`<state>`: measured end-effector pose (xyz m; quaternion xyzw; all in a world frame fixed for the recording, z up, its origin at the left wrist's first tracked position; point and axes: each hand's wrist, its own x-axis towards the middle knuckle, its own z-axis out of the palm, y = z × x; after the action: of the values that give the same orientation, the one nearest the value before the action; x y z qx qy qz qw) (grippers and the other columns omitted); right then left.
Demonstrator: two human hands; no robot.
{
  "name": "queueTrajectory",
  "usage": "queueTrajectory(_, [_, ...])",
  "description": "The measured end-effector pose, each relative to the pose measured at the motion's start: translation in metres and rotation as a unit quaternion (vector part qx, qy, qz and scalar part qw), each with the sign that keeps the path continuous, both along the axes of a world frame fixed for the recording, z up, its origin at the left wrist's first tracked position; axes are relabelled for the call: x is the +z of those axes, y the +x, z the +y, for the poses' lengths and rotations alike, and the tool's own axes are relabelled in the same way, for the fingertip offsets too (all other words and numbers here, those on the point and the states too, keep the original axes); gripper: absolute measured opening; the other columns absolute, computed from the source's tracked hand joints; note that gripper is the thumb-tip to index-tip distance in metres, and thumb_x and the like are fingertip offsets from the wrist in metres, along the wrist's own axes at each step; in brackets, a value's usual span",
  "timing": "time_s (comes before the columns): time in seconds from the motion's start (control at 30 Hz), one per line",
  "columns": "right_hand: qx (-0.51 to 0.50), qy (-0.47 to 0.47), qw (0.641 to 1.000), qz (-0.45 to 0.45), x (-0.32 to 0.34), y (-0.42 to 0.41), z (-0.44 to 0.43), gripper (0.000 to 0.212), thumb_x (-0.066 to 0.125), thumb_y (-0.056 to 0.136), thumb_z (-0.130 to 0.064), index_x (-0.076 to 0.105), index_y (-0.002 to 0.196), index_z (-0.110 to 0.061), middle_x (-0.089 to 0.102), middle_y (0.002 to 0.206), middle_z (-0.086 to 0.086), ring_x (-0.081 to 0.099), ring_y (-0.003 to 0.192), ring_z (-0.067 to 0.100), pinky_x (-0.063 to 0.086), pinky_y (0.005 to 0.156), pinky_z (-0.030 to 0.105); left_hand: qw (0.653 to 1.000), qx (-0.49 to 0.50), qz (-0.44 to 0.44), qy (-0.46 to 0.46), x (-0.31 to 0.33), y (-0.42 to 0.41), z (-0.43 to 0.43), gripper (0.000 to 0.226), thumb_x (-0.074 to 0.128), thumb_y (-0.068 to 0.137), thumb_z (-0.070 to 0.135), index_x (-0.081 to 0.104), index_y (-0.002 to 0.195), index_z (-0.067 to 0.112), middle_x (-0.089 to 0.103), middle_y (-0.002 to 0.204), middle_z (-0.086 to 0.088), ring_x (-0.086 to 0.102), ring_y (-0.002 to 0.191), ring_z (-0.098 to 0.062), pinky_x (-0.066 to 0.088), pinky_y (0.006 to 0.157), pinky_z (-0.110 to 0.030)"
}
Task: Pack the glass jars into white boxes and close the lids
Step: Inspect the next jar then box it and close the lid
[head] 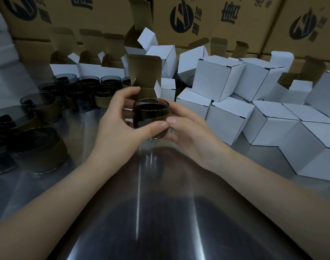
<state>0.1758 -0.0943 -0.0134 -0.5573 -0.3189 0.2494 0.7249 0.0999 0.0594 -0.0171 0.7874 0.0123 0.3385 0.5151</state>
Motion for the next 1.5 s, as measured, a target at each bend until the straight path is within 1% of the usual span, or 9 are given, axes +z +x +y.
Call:
queueTrajectory(0.13, [0.033,0.02,0.998,0.058,0.0,0.001,0.001,0.053,0.05,0.09,-0.015,0.045,0.142,-0.008,0.06,0.135,0.017,0.058,0.125,0.028,0.05,0.1,0.036,1.0,0.027,-0.008,-0.014,-0.003,0.002,-0.003,0.081,0.079,0.051,0.059,0.041,0.117,0.032,0.062,0.107,0.011,0.062,0.099,-0.003,0.051,0.082,-0.02])
queueTrajectory(0.27, [0.055,0.034,0.994,0.09,-0.002,-0.002,0.003,0.045,0.054,0.092,-0.018,0.053,0.135,-0.006,0.057,0.134,0.024,0.051,0.129,0.038,0.044,0.109,0.044,0.996,0.058,0.001,0.06,-0.001,-0.001,-0.008,0.07,0.077,0.054,0.059,0.041,0.107,0.032,0.054,0.1,0.022,0.056,0.096,0.007,0.043,0.073,-0.003])
queueTrajectory(0.47, [-0.006,0.004,0.996,0.085,-0.002,-0.007,0.005,0.058,0.07,0.076,-0.011,0.054,0.131,-0.007,0.058,0.131,0.021,0.061,0.119,0.033,0.054,0.097,0.04,0.986,0.066,-0.007,0.154,-0.001,-0.003,-0.017,0.057,0.074,0.063,0.045,0.041,0.109,0.035,0.052,0.102,0.014,0.054,0.098,-0.009,0.042,0.073,-0.012])
queueTrajectory(0.6, [-0.005,0.043,0.993,0.107,-0.002,-0.006,0.006,0.055,0.067,0.079,-0.009,0.054,0.132,-0.003,0.059,0.129,0.026,0.06,0.119,0.037,0.049,0.102,0.048,0.985,0.014,-0.026,0.167,-0.001,-0.003,-0.013,0.062,0.07,0.066,0.054,0.04,0.117,0.035,0.05,0.11,0.017,0.052,0.108,-0.01,0.041,0.085,-0.009])
queueTrajectory(0.8, [-0.046,0.06,0.99,0.116,0.001,0.003,0.003,0.063,0.063,0.076,-0.012,0.05,0.138,-0.007,0.063,0.12,0.017,0.065,0.104,0.024,0.053,0.074,0.028,0.995,-0.021,0.036,0.09,-0.007,0.002,-0.01,0.072,0.068,0.071,0.057,0.037,0.133,0.036,0.051,0.123,0.025,0.049,0.115,0.01,0.041,0.093,-0.011])
queueTrajectory(0.97, [-0.027,0.072,0.99,0.121,0.0,0.006,0.001,0.062,0.053,0.075,0.0,0.049,0.137,0.001,0.063,0.112,0.017,0.062,0.106,0.03,0.051,0.09,0.037,0.994,-0.092,0.059,0.005,-0.009,0.004,-0.006,0.059,0.074,0.071,0.047,0.05,0.124,0.037,0.061,0.118,0.015,0.067,0.097,-0.008,0.056,0.088,-0.044])
queueTrajectory(1.27, [0.015,0.083,0.984,0.158,-0.001,0.006,0.0,0.08,0.044,0.06,0.008,0.052,0.137,-0.016,0.048,0.138,0.023,0.049,0.128,0.044,0.044,0.106,0.046,0.993,-0.04,-0.003,0.107,-0.009,0.003,-0.004,0.07,0.087,0.067,0.024,0.042,0.111,0.054,0.053,0.117,0.022,0.058,0.101,-0.002,0.049,0.084,-0.017])
queueTrajectory(1.4, [0.012,0.06,0.988,0.141,-0.002,0.004,0.004,0.06,0.06,0.075,-0.013,0.05,0.133,-0.018,0.049,0.138,0.023,0.046,0.132,0.041,0.046,0.098,0.041,0.985,-0.011,-0.03,0.168,-0.01,0.005,-0.003,0.07,0.086,0.067,0.016,0.044,0.118,0.04,0.05,0.118,0.011,0.048,0.107,0.006,0.04,0.087,-0.007])
queueTrajectory(1.5, [-0.033,-0.008,0.993,0.115,-0.002,0.004,0.007,0.064,0.064,0.081,-0.04,0.048,0.136,-0.013,0.052,0.136,0.021,0.056,0.123,0.033,0.052,0.094,0.039,0.972,0.014,-0.046,0.228,-0.011,0.006,-0.001,0.064,0.083,0.07,0.019,0.047,0.122,0.032,0.047,0.12,0.006,0.043,0.102,0.009,0.037,0.085,-0.005])
